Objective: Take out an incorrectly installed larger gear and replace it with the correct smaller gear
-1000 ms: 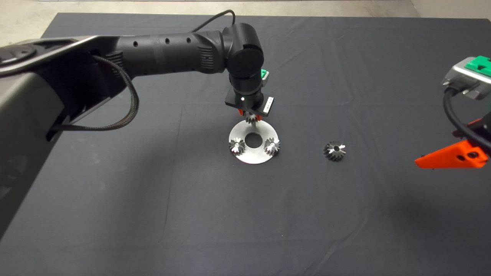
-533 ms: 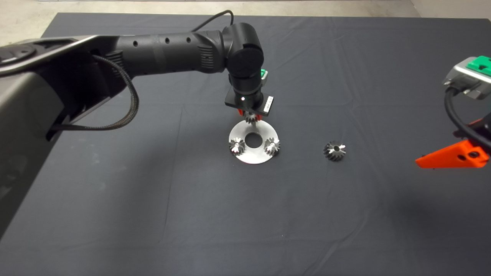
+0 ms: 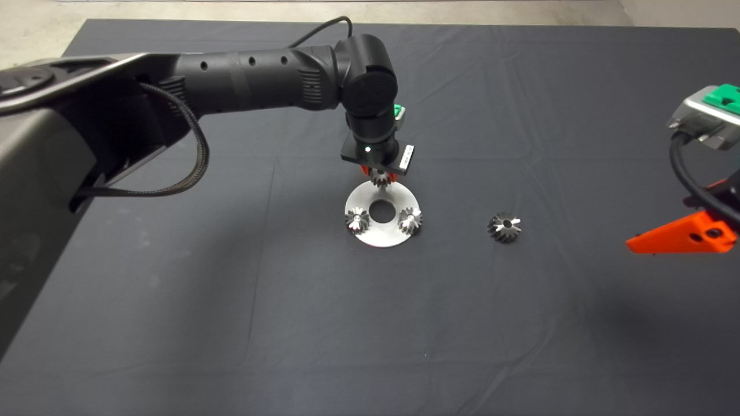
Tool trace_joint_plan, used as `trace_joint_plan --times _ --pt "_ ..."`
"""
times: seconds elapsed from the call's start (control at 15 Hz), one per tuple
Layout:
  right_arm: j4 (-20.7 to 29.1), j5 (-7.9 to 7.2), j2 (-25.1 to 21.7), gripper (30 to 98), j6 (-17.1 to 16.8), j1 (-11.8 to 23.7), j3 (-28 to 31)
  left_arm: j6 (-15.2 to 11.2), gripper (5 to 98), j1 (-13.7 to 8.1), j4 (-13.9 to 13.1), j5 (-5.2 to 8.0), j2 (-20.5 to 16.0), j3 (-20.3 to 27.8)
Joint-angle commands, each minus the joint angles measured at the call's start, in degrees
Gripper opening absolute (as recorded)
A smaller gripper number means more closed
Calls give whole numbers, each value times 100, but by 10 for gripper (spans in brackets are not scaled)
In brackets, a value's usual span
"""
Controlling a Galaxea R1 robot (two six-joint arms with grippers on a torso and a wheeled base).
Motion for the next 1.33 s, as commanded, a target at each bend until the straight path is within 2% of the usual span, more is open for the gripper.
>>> trace_joint_plan --times 0.0,0.2,0.6,0.67,0.8,0.93,1.27 --pt "139 17 -6 933 42 84 19 -12 344 -139 -74 -73 28 78" --pt "139 10 -14 933 42 84 19 -12 344 -130 -57 -108 28 69" --pt "148 17 -41 933 42 84 19 -3 344 -77 -39 -20 27 69" --pt "148 17 -41 933 42 84 19 -3 344 -77 -39 -3 28 69" --pt "148 17 -49 933 42 84 28 -10 344 -77 -39 139 21 34" --pt "148 17 -49 933 42 84 28 -3 344 -77 -39 226 27 42" --pt "148 17 -49 933 42 84 36 -3 344 -77 -39 253 28 42"
